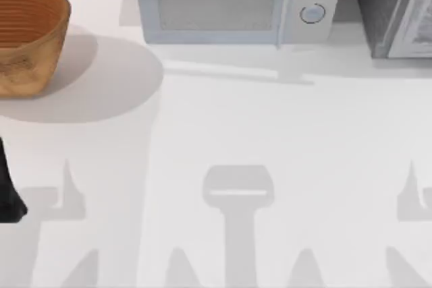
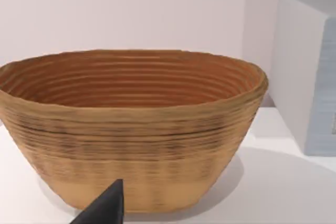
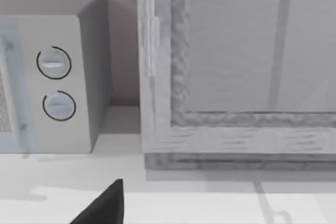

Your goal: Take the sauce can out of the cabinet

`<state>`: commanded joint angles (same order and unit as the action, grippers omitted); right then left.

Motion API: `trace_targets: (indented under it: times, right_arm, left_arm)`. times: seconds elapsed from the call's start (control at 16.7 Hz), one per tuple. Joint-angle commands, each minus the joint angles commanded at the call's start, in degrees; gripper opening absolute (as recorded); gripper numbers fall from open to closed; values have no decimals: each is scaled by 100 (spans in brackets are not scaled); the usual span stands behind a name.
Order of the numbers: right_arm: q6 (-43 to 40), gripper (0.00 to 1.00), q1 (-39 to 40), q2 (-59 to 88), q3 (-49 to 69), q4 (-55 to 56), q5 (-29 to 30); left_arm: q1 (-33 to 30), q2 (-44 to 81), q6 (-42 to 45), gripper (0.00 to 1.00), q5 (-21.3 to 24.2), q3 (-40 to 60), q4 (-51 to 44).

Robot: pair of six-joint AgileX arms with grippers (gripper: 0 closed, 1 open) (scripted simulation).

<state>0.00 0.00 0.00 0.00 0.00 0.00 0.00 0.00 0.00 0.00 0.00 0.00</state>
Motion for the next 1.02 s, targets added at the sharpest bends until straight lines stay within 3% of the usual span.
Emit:
trace_targets:
  times: [0.42, 1.02]
  right_arm:
    - [34, 100, 125, 780, 913, -209, 115]
    - [57, 100, 646, 4685, 5950, -1508, 691]
  left_arm:
    - [0, 0, 0, 100, 0, 0, 0]
    - [0, 0, 0, 100, 0, 0, 0]
